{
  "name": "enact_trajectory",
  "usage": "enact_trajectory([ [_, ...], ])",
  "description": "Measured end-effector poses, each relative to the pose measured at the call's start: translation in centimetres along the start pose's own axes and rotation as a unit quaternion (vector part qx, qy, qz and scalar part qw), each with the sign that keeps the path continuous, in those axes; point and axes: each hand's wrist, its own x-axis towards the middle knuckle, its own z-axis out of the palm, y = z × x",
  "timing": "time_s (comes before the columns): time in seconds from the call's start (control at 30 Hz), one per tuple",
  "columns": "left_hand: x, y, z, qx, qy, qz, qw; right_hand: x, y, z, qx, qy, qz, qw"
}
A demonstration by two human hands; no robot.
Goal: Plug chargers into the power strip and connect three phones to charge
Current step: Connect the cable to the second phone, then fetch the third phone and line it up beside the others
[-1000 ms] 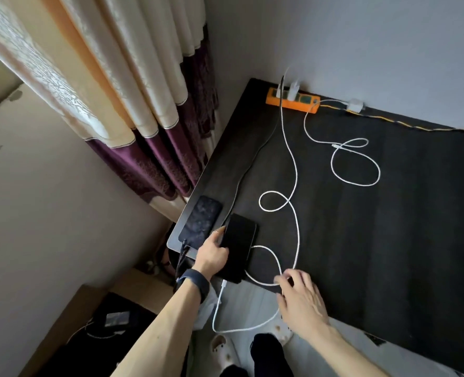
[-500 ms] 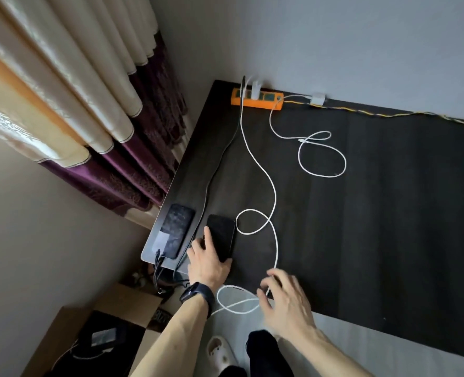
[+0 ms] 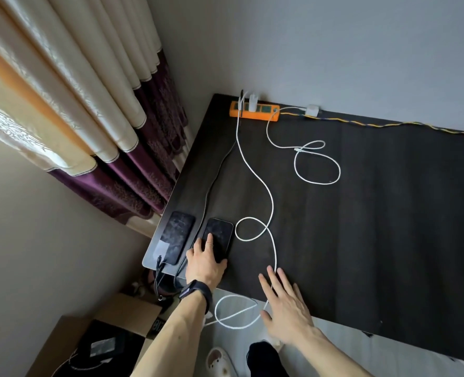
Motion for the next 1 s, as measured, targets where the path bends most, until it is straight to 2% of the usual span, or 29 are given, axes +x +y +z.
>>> enact_trajectory([
  [0.17, -0.7, 0.3, -1.0, 0.021, -0.028, -0.015, 0.999, 0.8, -0.1, -3.1, 0.057, -0.042, -0.007, 0.997],
  [0.27, -2.1, 2.7, -2.9, 0.015, -0.006, 0.006, 1.0, -0.1, -0.2, -6.4, 0.123, 0.02, 0.015, 0.992],
  [0.4, -4.5, 8.3, -5.9, -0.041, 0.008, 0.045, 0.998, -2.9, 0.9, -11.1, 0.152, 0.123, 0.043, 0.98],
  [0.53, -7.6, 16.0, -8.5, -0.04, 0.011, 0.153, 0.987, -7.3, 3.7, -15.7, 0.195, 0.192, 0.109, 0.956],
  [0.67, -11.3, 23.5, -9.7, 0.027, 0.042, 0.287, 0.957, -11.4, 8.8, -20.0, 0.197, 0.25, 0.17, 0.933],
  [0.8, -14.6, 29.7, -8.1, 0.018, 0.06, 0.374, 0.925, -14.9, 15.4, -23.4, 0.195, 0.278, 0.216, 0.915],
  [0.9, -15.8, 34.1, -5.5, 0.019, 0.062, 0.414, 0.908, -16.6, 21.0, -25.3, 0.19, 0.303, 0.231, 0.905],
  [1.0, -16.0, 40.2, -1.0, 0.039, 0.064, 0.416, 0.907, -17.9, 28.9, -26.3, 0.194, 0.305, 0.235, 0.902],
])
